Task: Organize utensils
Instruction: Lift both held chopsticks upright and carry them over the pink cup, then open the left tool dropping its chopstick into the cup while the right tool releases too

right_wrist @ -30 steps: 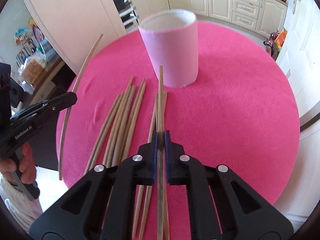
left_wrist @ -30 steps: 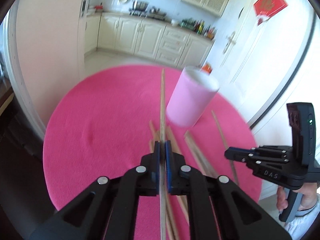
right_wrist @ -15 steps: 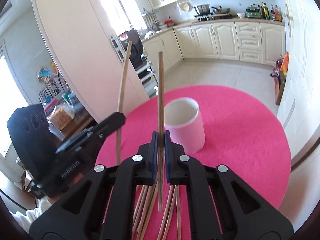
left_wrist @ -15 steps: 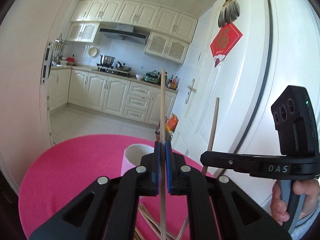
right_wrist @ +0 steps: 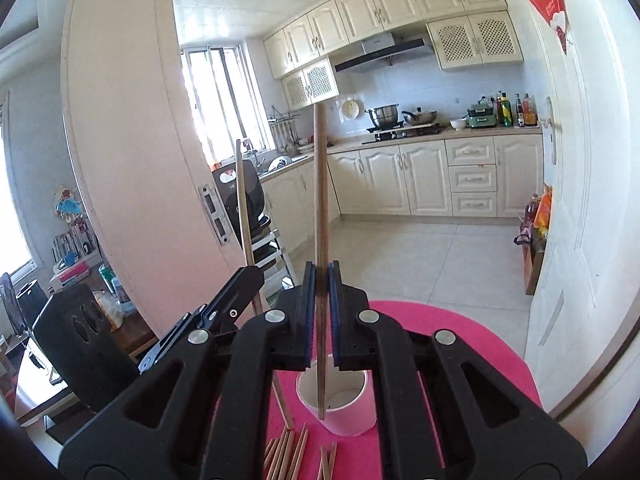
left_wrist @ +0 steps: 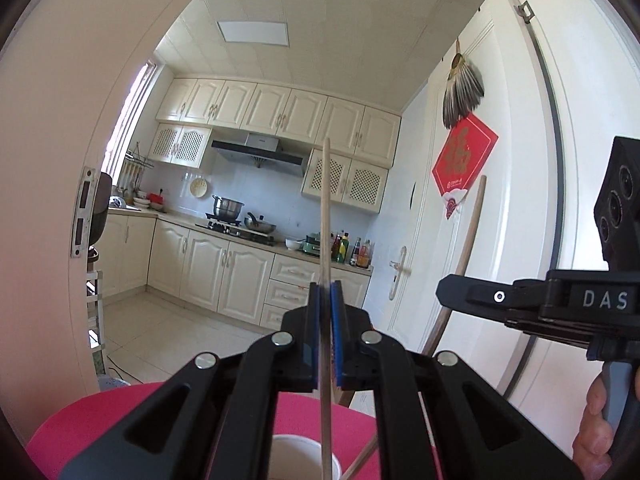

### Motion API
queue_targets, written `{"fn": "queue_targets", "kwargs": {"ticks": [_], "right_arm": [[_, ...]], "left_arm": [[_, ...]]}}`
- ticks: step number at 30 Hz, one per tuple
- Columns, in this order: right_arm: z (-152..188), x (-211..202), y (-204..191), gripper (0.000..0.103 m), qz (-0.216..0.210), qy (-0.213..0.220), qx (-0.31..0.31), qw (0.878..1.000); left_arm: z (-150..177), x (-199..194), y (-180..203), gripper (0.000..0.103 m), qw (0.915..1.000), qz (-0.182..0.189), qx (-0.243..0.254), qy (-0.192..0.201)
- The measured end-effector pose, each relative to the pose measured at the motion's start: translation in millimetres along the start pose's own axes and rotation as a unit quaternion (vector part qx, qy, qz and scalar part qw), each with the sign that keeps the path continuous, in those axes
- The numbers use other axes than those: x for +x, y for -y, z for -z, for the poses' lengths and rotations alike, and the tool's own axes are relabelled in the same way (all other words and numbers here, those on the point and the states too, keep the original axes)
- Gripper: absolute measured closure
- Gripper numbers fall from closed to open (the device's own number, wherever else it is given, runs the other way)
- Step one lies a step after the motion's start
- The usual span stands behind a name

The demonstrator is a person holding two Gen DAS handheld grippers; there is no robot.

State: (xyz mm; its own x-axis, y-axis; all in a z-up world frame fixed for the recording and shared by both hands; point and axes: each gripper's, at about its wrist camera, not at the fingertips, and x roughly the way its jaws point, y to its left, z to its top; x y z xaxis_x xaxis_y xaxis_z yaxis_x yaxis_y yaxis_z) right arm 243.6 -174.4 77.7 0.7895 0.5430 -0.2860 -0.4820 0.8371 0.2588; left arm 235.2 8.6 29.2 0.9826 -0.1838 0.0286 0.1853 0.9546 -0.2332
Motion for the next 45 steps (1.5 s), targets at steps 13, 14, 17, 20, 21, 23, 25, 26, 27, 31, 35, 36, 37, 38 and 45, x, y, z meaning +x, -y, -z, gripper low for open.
{"fn": "queue_targets", "kwargs": {"ticks": [13, 14, 17, 20, 21, 23, 25, 26, 27, 31, 35, 36, 37, 38, 45], "right_arm": [[28, 27, 18, 0.096, 0.022, -0.014, 0.004, 1.000], [29, 29, 18, 0.096, 0.021, -0.017, 0.005, 1.000], [34, 31, 14, 0.096, 0.024, -0.021, -0.002, 0.999], [37, 30, 11, 0.096, 0.027, -0.023, -0.004, 0.999], [38, 30, 10, 0.096, 0.028, -0.024, -0.004, 0.999], [39, 30, 12, 0.096, 0.030, -0.025, -0.003, 0.999], [42, 30, 12, 0.096, 0.033, -0.025, -0.001, 0.999], [43, 30, 12, 0.096, 0.033, -0.026, -0.001, 0.999], [44, 29, 11, 0.096, 0.033, -0.026, -0.001, 0.999], [44, 29, 7, 0.096, 0.038, -0.028, -0.001, 0.999], [48, 29, 5, 0.096, 0.041, -0.030, -0.001, 0.999], [49, 28, 4, 0.096, 0.042, -0.030, -0.001, 0.999], [50, 28, 4, 0.096, 0.041, -0.031, -0.001, 0.999], [51, 28, 5, 0.096, 0.040, -0.033, 0.001, 0.999], [55, 23, 5, 0.096, 0.047, -0.035, 0.009, 0.998]], "left_arm": [[36, 30, -16, 0.097, 0.9994, -0.032, 0.010, -0.013], [39, 30, -17, 0.097, 0.9992, -0.033, 0.012, -0.017], [44, 29, -21, 0.097, 0.9989, -0.037, 0.015, -0.025], [45, 27, -25, 0.097, 0.9987, -0.034, 0.011, -0.037], [45, 25, -26, 0.097, 0.9986, -0.033, 0.013, -0.040], [45, 23, -26, 0.097, 0.9982, -0.033, 0.016, -0.048], [46, 21, -27, 0.096, 0.9978, -0.030, 0.018, -0.056], [45, 20, -27, 0.089, 0.9976, -0.029, 0.020, -0.060], [45, 18, -27, 0.083, 0.9975, -0.030, 0.021, -0.061], [44, 9, -26, 0.074, 0.9972, -0.031, 0.028, -0.061], [41, 1, -26, 0.066, 0.9969, -0.037, 0.034, -0.061], [40, -1, -25, 0.065, 0.9967, -0.037, 0.037, -0.062], [39, -2, -25, 0.064, 0.9965, -0.036, 0.040, -0.064], [39, -4, -25, 0.064, 0.9964, -0.036, 0.042, -0.065], [36, -19, -24, 0.054, 0.9949, -0.049, 0.049, -0.073]]}}
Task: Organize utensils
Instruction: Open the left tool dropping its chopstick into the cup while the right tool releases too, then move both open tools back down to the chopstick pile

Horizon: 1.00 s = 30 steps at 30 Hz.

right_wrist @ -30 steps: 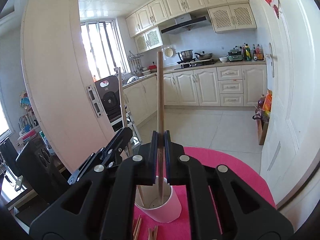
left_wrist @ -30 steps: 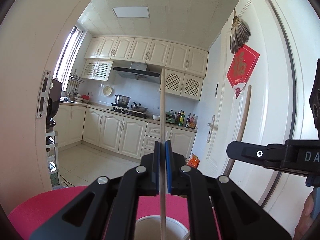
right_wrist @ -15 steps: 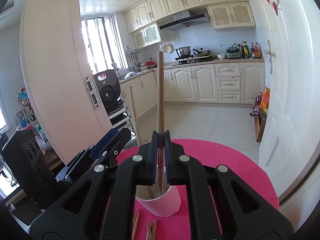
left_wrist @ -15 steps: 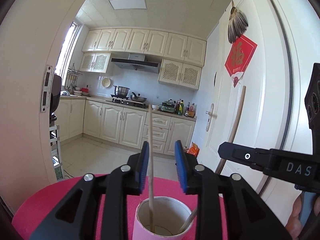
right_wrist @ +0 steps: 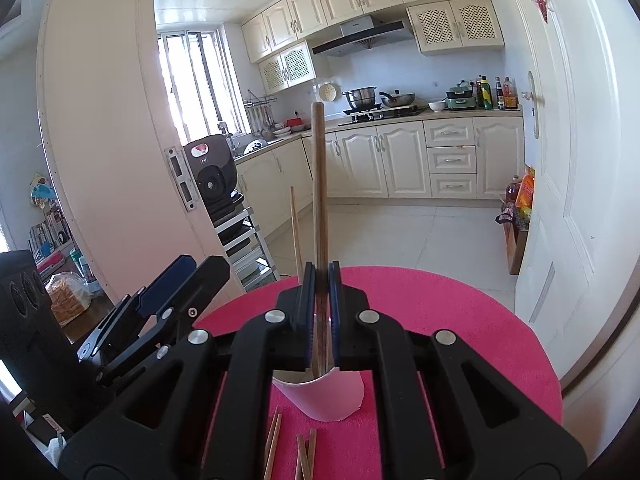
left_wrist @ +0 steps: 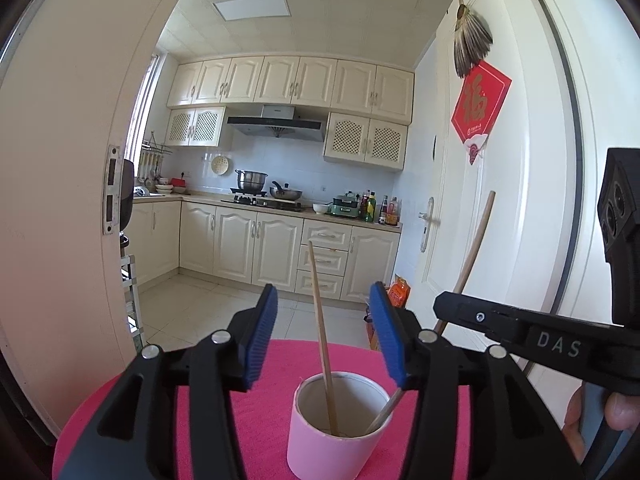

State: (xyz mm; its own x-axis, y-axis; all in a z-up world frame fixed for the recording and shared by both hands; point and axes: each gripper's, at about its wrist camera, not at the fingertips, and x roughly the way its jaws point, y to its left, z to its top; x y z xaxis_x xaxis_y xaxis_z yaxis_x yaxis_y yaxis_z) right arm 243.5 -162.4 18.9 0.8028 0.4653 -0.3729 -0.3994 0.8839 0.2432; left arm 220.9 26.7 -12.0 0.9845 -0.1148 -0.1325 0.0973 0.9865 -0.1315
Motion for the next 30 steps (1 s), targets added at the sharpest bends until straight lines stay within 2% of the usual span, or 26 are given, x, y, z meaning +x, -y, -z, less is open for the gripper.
{"fn": "queue_targets", "kwargs": {"ticks": [5, 7, 8, 9, 14, 18, 24, 27, 30], "right_arm": [[2, -2, -3, 0.095, 0.002, -0.008, 0.000, 1.000], [2, -5, -3, 0.089, 0.005, -0.006, -0.001, 1.000], [2, -7, -4, 0.075, 0.006, -0.004, -0.002, 1.000], [3, -11, -5, 0.055, 0.009, 0.002, -0.003, 1.000], [3, -26, -4, 0.054, 0.020, 0.013, -0.004, 1.000], [4, -37, -2, 0.054, 0.027, 0.012, 0.000, 1.000], [13, -52, -3, 0.054, 0.036, 0.000, -0.009, 0.999], [19, -57, -3, 0.054, 0.038, -0.014, -0.015, 0.999], [27, -60, -4, 0.054, 0.040, -0.035, -0.024, 0.998]], "left_arm": [[-4, -11, 1, 0.042, 0.9999, -0.006, 0.008, -0.005], [-5, -16, 2, 0.041, 0.9999, -0.008, 0.011, -0.004], [-6, -19, 2, 0.040, 0.9999, -0.008, 0.013, -0.004], [-7, -22, 2, 0.039, 0.9998, -0.009, 0.015, -0.004], [-11, -35, -2, 0.037, 0.9997, -0.018, 0.016, -0.008], [-13, -45, -8, 0.037, 0.9992, -0.023, 0.012, -0.030], [-8, -49, -20, 0.037, 0.9927, -0.030, -0.004, -0.116], [2, -49, -27, 0.037, 0.9857, -0.030, -0.013, -0.165], [18, -47, -31, 0.037, 0.9737, -0.042, -0.004, -0.224]]}}
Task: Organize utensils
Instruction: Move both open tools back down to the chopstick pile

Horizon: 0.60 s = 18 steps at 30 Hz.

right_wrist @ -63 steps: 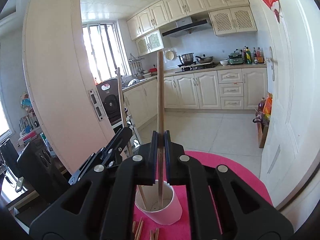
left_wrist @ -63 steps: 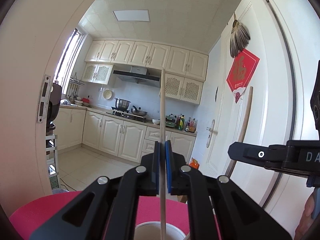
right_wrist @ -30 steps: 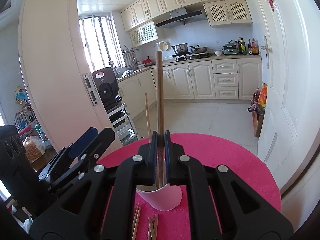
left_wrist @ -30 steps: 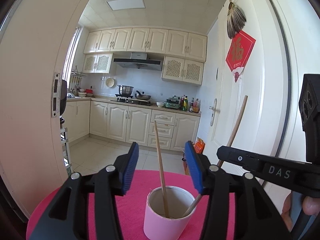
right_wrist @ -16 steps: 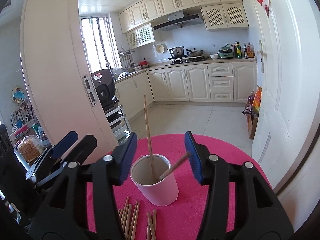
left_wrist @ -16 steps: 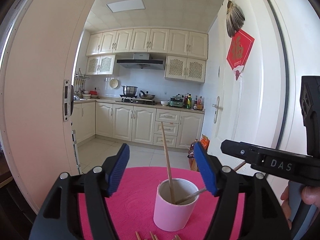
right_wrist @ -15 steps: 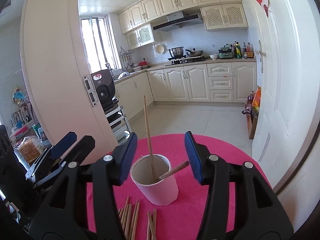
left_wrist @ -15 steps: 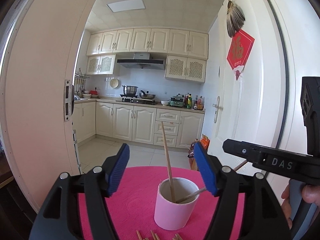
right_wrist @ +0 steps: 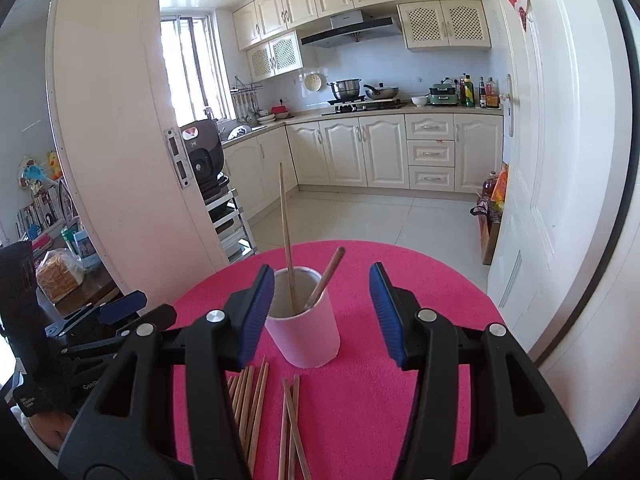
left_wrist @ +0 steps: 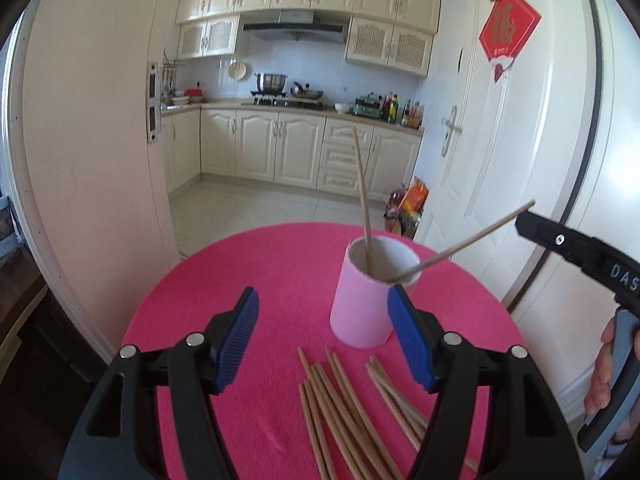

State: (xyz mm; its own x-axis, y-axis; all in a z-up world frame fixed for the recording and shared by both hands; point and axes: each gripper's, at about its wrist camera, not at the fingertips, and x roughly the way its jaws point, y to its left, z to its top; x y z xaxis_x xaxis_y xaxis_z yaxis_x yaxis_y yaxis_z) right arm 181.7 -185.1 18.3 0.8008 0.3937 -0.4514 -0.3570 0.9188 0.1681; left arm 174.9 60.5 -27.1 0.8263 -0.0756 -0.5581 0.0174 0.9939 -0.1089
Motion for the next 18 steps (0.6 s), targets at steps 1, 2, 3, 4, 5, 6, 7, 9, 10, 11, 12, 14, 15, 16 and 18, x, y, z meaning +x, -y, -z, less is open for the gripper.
{"fn": "queue_targets", "kwargs": {"ticks": [1, 2, 3, 4, 5, 6, 7, 9, 10, 11, 12, 14, 15, 16, 18], "right_arm": [[4, 1, -1, 0.054, 0.001, -0.010, -0.005, 1.000], [8, 1, -2, 0.054, 0.000, -0.021, -0.009, 1.000], [13, 3, -3, 0.054, -0.001, -0.035, -0.014, 0.999], [16, 5, -4, 0.054, -0.001, -0.046, -0.019, 0.999], [21, 8, -5, 0.054, 0.001, -0.062, -0.025, 0.998], [26, 12, -7, 0.054, 0.002, -0.079, -0.030, 0.996], [32, 16, -8, 0.054, 0.003, -0.096, -0.036, 0.995], [42, 23, -10, 0.054, 0.005, -0.128, -0.048, 0.991], [47, 26, -11, 0.054, 0.005, -0.141, -0.053, 0.989], [53, 31, -12, 0.054, 0.004, -0.157, -0.057, 0.986], [58, 34, -13, 0.054, 0.002, -0.172, -0.060, 0.983], [67, 40, -15, 0.054, -0.001, -0.196, -0.066, 0.978], [71, 43, -15, 0.054, -0.004, -0.207, -0.067, 0.976], [73, 45, -16, 0.054, -0.005, -0.215, -0.067, 0.974], [77, 47, -16, 0.054, -0.007, -0.227, -0.069, 0.972]], "left_arm": [[4, 4, -1, 0.037, 0.9997, -0.008, 0.003, -0.022], [10, 9, -2, 0.037, 0.9987, -0.013, 0.007, -0.049], [17, 15, -3, 0.037, 0.9969, -0.015, 0.011, -0.077], [23, 21, -5, 0.037, 0.9943, -0.018, 0.013, -0.104], [30, 27, -7, 0.037, 0.9915, -0.023, 0.014, -0.128], [37, 32, -9, 0.037, 0.9882, -0.029, 0.016, -0.150], [44, 37, -11, 0.037, 0.9853, -0.035, 0.017, -0.167], [57, 44, -15, 0.037, 0.9794, -0.039, 0.017, -0.198], [62, 47, -17, 0.037, 0.9771, -0.037, 0.014, -0.209], [66, 51, -17, 0.037, 0.9745, -0.036, 0.012, -0.221], [71, 53, -19, 0.037, 0.9724, -0.036, 0.009, -0.231], [76, 57, -18, 0.037, 0.9692, -0.042, 0.010, -0.243], [78, 58, -18, 0.037, 0.9680, -0.043, 0.012, -0.247], [82, 59, -18, 0.037, 0.9666, -0.044, 0.013, -0.252], [87, 61, -19, 0.037, 0.9638, -0.048, 0.015, -0.262]]}}
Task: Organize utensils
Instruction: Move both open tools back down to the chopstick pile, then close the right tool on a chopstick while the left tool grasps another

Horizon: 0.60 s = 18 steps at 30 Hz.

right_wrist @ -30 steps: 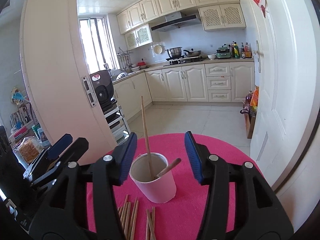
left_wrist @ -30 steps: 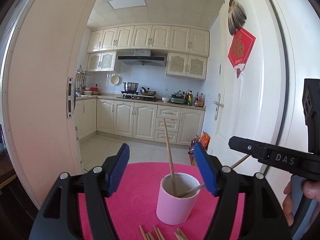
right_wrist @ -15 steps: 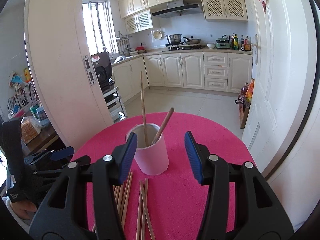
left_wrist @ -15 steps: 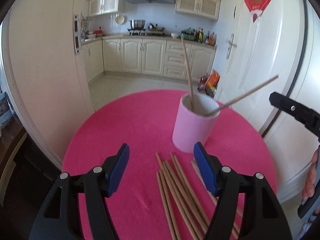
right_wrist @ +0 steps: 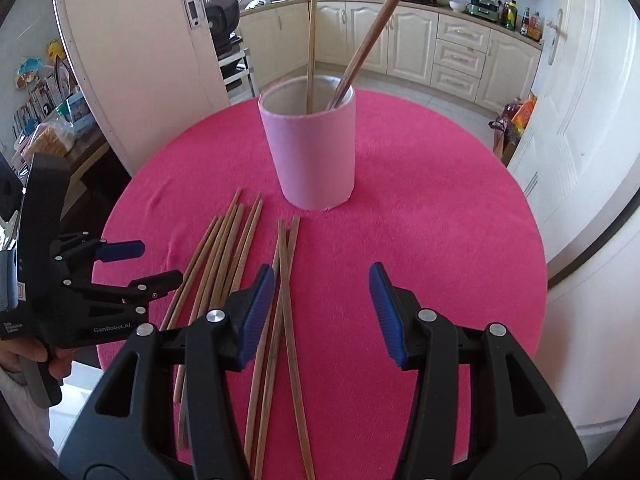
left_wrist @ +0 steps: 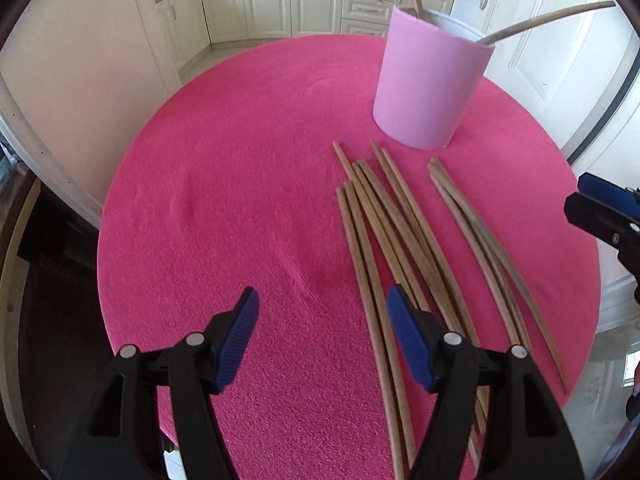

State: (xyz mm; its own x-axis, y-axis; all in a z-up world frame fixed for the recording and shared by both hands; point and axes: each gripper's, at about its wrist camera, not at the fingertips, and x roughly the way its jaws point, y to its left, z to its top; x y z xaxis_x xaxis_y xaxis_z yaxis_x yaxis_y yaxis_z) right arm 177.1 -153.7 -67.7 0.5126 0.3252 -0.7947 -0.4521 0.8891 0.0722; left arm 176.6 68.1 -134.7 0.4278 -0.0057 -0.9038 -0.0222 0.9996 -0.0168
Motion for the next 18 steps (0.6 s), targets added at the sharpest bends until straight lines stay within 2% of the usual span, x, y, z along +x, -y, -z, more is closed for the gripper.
{"fn": "queue_targets", "kwargs": {"ticks": [4, 14, 15, 17, 18], "right_arm": [[5, 5, -2, 0.054, -0.002, -0.015, -0.005, 1.000], [10, 27, -4, 0.054, 0.001, -0.069, -0.023, 0.997], [11, 29, -4, 0.054, 0.001, -0.078, -0.027, 0.997], [13, 35, -5, 0.054, 0.000, -0.092, -0.036, 0.995], [14, 37, -6, 0.057, -0.003, -0.098, -0.040, 0.994]], "left_arm": [[5, 6, -1, 0.037, 0.9999, -0.009, 0.000, -0.013], [-1, 6, 10, 0.037, 0.9995, -0.028, 0.002, -0.014], [-1, 5, 12, 0.040, 0.9996, -0.024, 0.004, -0.014], [0, 3, 9, 0.066, 0.9997, 0.011, -0.005, -0.021], [-1, 2, 9, 0.068, 0.9996, 0.016, -0.006, -0.022]]}}
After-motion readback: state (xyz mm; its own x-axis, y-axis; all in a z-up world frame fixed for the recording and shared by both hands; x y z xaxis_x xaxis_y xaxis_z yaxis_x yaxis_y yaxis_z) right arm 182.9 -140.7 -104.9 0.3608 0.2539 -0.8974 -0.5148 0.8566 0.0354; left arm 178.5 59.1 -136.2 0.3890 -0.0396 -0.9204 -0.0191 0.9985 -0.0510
